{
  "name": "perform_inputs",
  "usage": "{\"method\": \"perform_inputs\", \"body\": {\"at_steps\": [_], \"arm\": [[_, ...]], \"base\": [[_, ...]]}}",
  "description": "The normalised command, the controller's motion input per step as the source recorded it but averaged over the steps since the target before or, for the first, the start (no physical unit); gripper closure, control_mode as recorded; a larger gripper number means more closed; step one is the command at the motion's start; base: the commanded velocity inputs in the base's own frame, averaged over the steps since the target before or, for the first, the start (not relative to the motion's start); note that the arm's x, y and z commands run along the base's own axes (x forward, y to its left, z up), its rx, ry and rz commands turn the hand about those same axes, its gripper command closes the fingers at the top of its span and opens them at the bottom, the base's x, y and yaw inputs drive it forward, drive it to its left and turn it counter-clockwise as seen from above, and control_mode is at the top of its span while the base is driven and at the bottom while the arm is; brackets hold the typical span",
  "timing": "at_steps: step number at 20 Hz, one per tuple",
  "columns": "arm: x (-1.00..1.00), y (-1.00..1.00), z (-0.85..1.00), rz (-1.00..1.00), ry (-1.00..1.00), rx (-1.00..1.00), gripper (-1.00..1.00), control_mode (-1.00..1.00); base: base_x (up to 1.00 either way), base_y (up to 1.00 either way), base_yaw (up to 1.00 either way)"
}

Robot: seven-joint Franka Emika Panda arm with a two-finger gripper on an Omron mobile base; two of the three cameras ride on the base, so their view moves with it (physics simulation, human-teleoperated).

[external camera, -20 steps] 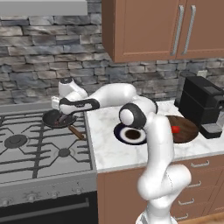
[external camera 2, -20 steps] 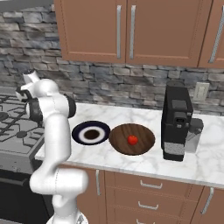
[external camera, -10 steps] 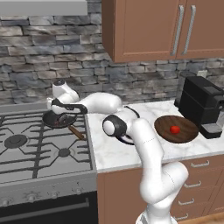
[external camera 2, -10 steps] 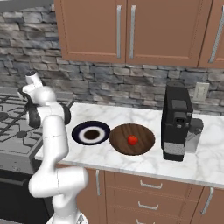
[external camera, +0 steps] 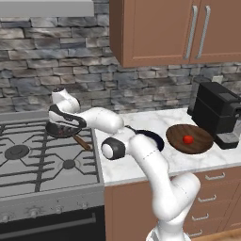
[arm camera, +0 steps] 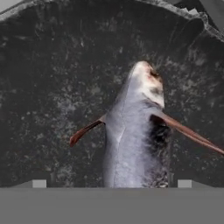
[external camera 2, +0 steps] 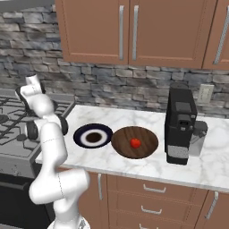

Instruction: Place the fish on the plate and place the tomato on the same plate.

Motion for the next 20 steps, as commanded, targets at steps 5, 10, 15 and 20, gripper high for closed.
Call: {"method": "perform_inputs", "body": {"at_steps": [5, 10, 15, 20], "arm": [[-0.67, -0.04, -0.94, -0.03, 0.00, 0.00, -1.00, -1.00], [-0.35, -0.12, -0.58, 0.00, -0.11, 0.01, 1.00, -1.00], [-0.09, -0.22, 0.32, 0.02, -0.42, 0.03, 1.00, -1.00], [-0.39, -0.44, 0.68, 0.00, -0.47, 0.04, 1.00, -1.00]], "base": [[0.00, 0.00, 0.00], [0.00, 0.00, 0.00], [0.00, 0.00, 0.00], [0.00, 0.00, 0.00]]}}
